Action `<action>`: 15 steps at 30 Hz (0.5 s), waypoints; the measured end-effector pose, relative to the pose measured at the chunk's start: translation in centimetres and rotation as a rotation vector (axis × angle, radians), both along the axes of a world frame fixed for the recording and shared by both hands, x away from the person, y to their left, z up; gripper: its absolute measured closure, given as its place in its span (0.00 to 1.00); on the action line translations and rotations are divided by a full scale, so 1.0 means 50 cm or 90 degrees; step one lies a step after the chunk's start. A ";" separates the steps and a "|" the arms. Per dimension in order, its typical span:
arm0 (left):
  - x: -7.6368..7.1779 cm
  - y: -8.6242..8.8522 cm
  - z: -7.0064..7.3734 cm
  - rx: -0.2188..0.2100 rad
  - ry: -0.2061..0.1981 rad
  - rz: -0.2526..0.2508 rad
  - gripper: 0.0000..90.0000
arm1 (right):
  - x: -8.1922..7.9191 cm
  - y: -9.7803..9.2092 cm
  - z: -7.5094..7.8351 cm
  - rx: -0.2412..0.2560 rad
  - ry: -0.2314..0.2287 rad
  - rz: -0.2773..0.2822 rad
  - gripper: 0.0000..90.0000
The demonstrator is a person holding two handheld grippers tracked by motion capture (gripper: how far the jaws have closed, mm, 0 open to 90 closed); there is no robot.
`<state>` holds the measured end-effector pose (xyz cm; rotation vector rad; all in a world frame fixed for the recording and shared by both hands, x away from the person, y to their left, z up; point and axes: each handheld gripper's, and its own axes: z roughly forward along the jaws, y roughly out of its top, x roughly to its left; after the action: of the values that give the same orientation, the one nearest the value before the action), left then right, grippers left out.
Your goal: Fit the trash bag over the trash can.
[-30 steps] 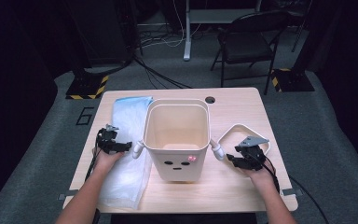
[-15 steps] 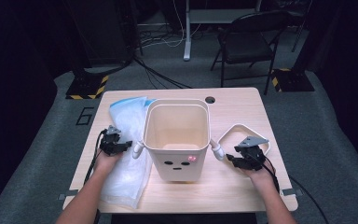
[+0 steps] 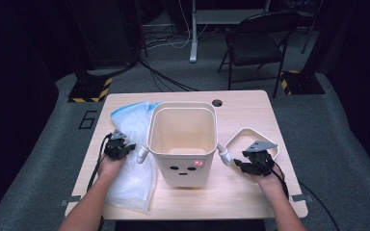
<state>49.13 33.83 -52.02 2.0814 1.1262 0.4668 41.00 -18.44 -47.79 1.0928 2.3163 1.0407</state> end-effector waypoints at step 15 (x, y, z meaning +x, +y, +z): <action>-0.012 0.003 0.028 -0.019 0.005 -0.014 0.99 | 0.001 -0.002 0.001 0.006 -0.001 -0.008 0.50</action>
<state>48.51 33.98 -50.64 2.0694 1.1075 0.4306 41.04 -18.54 -47.73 1.1073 2.3023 1.0499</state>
